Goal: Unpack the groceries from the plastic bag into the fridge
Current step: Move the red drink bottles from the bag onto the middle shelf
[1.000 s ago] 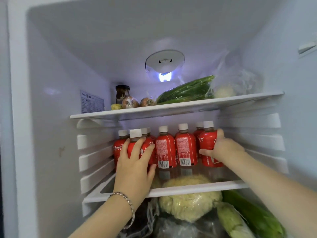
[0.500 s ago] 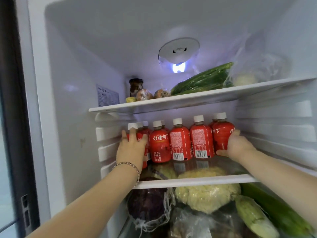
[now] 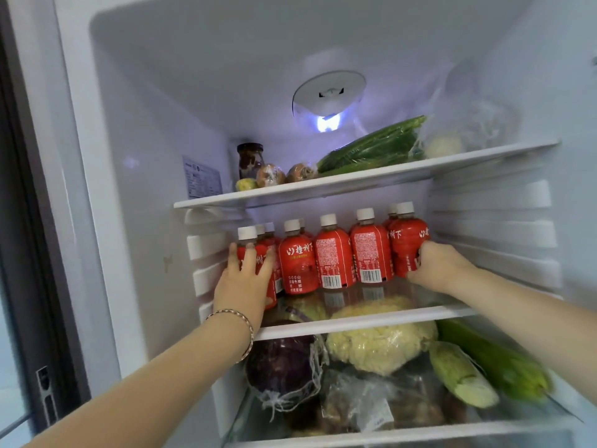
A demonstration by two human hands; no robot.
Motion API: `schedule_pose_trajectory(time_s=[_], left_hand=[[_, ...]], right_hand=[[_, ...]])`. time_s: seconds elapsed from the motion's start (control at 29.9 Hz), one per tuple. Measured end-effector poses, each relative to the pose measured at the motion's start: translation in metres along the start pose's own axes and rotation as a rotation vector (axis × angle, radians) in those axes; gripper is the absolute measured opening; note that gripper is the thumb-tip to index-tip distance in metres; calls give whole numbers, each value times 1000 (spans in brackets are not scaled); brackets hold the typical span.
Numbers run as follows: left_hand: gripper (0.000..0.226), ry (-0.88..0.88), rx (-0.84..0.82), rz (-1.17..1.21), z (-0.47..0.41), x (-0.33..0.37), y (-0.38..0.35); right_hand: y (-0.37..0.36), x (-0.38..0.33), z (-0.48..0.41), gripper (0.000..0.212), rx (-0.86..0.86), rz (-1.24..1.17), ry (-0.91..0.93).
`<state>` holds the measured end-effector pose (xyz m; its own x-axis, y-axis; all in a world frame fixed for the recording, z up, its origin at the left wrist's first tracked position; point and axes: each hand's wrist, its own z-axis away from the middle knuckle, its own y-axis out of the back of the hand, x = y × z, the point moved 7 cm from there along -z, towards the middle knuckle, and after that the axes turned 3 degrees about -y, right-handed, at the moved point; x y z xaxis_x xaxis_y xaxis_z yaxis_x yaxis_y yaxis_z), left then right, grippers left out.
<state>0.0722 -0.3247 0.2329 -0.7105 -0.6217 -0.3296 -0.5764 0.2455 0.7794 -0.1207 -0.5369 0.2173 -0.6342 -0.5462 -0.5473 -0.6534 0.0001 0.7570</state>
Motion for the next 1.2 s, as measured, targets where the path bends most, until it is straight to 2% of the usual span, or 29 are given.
schedule_pose_trajectory(time_s=[0.17,0.3,0.43,0.53,0.6,0.7,0.87,0.94,1.04,1.2], left_hand=[[51,65,-104,281,37,-5,21],[27,285,-100,652,96,-12,59],[9,448,-167,701,184,-23,76],[15,578,-392,648,277,-32,75],[21,713,-485,591,345,-42,83],[22,904,-570,549,458,-46,107],[32,1191,-648,343,655,-35,184],[30,1324,-639,305,741,-22,224],[28,1550,-621,259,869,12,294],[26,1913,-606,136,1090,104,426]], right_hand=[[11,-48,58,25,-70,44,240],[9,-95,120,22,-178,52,523],[-6,-127,195,24,-308,92,759],[-37,-140,268,25,-540,181,890],[-57,-147,326,28,-699,262,991],[-79,-160,423,35,-866,356,1163],[-72,-183,615,41,-1041,340,1462],[-51,-187,704,39,-1071,349,1627],[-2,-183,839,33,-992,334,1917],[100,-135,1066,39,-955,274,2287]])
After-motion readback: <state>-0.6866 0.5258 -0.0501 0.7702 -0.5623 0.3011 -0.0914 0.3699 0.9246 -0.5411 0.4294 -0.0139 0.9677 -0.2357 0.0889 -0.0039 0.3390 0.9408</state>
